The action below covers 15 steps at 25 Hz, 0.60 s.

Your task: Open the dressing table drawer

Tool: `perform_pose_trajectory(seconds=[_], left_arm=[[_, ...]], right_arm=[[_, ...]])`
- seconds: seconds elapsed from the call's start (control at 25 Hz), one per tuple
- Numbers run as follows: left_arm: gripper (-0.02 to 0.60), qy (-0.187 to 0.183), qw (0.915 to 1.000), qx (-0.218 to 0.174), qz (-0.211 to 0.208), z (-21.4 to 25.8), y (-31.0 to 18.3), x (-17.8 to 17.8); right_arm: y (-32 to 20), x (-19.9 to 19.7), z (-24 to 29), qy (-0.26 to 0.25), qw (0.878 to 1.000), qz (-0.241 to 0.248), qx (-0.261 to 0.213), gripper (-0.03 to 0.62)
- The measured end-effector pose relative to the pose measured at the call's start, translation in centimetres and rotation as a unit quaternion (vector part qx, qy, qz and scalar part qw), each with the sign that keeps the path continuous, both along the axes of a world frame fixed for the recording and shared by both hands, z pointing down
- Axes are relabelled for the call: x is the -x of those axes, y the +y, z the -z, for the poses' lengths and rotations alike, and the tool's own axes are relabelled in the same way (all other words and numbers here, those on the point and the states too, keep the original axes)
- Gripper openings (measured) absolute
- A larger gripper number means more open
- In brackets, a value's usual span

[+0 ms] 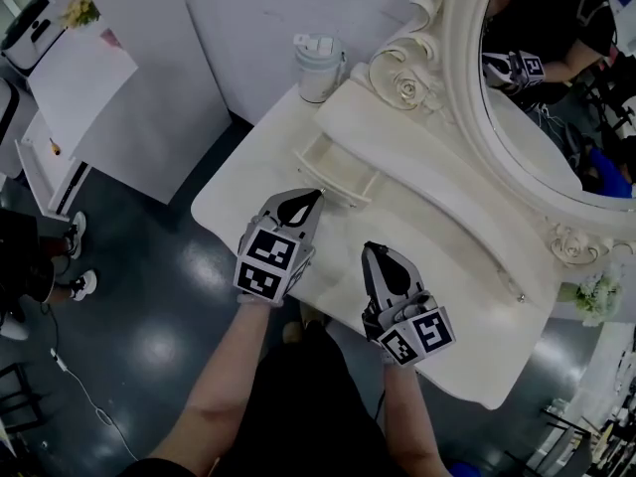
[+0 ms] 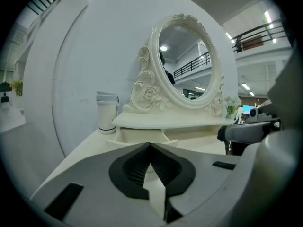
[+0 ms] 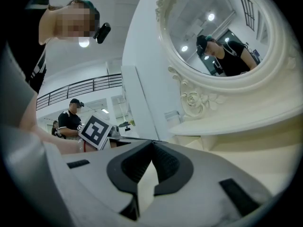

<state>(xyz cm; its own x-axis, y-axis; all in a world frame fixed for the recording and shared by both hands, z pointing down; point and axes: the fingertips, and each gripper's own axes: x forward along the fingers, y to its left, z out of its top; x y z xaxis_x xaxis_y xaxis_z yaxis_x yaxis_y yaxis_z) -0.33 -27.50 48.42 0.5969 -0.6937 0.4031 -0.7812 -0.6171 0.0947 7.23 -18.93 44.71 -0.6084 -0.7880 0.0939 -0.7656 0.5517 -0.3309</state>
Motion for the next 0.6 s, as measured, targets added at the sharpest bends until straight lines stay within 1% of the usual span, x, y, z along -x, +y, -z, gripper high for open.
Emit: perform_pose_trajectory(seconds=[0.28, 0.6], left_arm=[[0.000, 0.049, 0.9987, -0.008, -0.001, 3.2, 1.5, 0.9], [0.000, 0.089, 0.9956, -0.028, -0.014, 7.2, 3.2, 1.6]], right_arm=[[0.7, -0.1, 3.0, 0.020, 0.999, -0.001, -0.026, 0.005], [1.1, -0.2, 6.1, 0.033, 0.998, -0.007, -0.046, 0.005]])
